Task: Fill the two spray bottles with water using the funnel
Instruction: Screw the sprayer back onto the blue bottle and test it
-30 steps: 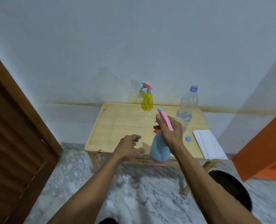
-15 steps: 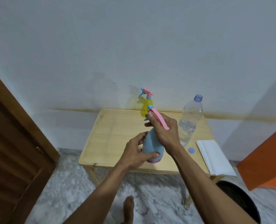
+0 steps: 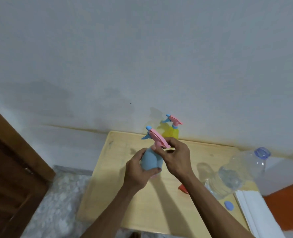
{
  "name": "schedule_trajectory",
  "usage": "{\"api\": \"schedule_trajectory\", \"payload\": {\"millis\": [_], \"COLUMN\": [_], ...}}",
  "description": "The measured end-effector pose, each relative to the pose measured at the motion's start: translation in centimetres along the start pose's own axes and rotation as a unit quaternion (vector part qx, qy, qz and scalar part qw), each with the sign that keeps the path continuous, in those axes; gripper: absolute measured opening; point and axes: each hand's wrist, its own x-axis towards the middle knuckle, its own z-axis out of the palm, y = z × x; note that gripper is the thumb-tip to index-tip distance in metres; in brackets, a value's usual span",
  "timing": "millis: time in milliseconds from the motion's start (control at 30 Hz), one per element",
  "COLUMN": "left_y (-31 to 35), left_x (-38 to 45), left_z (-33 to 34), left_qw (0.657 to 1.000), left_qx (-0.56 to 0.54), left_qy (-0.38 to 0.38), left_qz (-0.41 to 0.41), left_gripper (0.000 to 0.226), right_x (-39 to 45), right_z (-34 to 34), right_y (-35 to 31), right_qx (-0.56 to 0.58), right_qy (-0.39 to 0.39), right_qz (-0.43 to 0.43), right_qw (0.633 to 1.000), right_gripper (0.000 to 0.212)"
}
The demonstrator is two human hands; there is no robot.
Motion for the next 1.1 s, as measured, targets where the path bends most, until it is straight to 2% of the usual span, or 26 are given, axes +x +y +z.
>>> {"api": "schedule_trajectory", "payload": {"millis": [100,267,433,600,867,1100], "left_y": [-1.5,-3.5,-5.9,-8.7,-11.5,-11.8], "left_x": [3.7,8.9,13.9,17.8,20.2,20.6], "left_z": [-0.4,-0.8,-0.9,-0.4,0.5,1.2], "left_qw": [0.999,0.998,0.997,0.994,0.992,0.993], "left_qx": [0.030,0.055,0.062,0.075,0.074,0.058], "left_qy": [0.009,-0.002,0.009,0.022,0.042,0.029], "left_qz": [0.003,-0.011,-0.038,-0.072,-0.091,-0.095], "left_gripper": [0.081,0.063,0.075,0.077,0.080,0.075], "right_x": [3.4,8.5,12.8,16.3,19.0,19.6], "right_z": [2.1,5.2,8.0,10.1,11.8,12.0], "right_y": [1.2,3.1,5.4,8.2,10.8,11.2], "right_qx": [0.004,0.010,0.018,-0.008,-0.019,-0.020], "right_qy": [0.007,0.009,0.010,0.010,0.005,-0.002], "right_qz": [0.012,0.030,0.058,0.064,0.081,0.086], "right_qw": [1.000,0.999,0.998,0.998,0.997,0.996], "right_gripper": [0.013,0.018,0.018,0.021,0.023,0.024]}}
